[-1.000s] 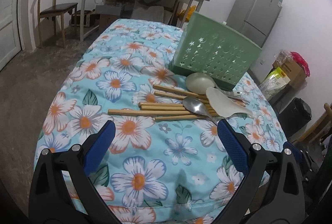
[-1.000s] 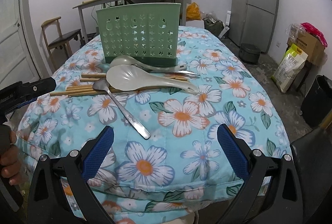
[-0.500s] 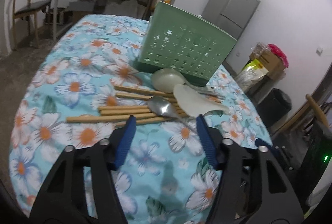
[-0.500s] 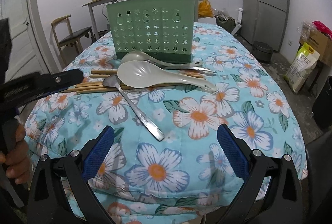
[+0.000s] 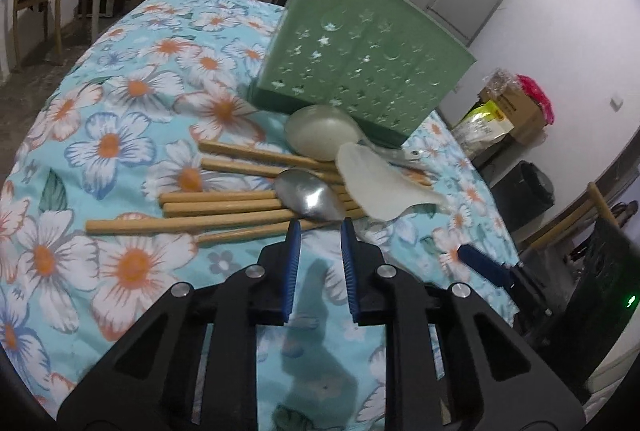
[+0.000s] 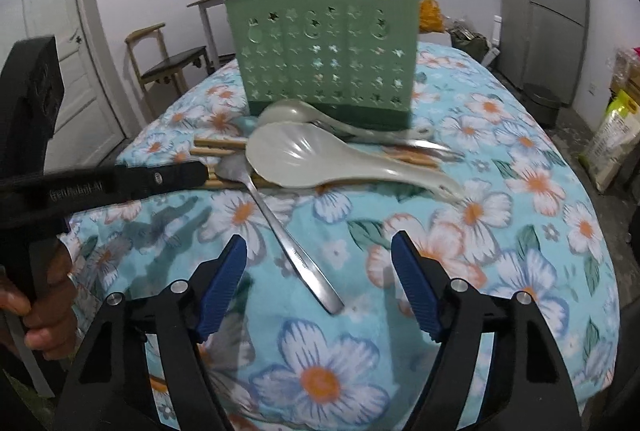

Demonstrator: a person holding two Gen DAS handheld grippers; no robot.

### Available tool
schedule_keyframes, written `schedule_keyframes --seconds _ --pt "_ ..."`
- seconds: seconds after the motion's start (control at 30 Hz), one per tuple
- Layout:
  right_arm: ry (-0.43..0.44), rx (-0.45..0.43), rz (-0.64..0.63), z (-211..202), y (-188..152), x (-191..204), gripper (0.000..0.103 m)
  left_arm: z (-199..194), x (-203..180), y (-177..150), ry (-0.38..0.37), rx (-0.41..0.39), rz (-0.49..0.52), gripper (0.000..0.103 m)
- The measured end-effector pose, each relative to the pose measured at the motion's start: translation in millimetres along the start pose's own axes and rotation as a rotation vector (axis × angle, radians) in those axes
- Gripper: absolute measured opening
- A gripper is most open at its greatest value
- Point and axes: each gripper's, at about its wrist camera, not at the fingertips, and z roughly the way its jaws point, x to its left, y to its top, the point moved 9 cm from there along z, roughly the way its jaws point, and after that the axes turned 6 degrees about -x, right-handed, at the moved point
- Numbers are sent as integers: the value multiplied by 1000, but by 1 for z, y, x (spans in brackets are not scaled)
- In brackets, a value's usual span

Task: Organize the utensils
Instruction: 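Move the left tool toward the white rice paddle beside the green holder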

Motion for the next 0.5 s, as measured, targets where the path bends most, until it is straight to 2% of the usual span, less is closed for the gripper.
schedule_keyframes --seconds 0.17,0.33,0.37,0.5 --pt "1 -7 6 0 2 -2 73 0 5 -2 18 12 -18 21" --pt "-15 8 28 -2 -3 -12 73 5 6 13 17 6 -46 37" --pt "-16 11 36 -2 -4 -14 73 7 6 18 17 1 -44 44" --pt "-16 4 55 -8 -1 -16 73 14 7 28 27 1 -41 49"
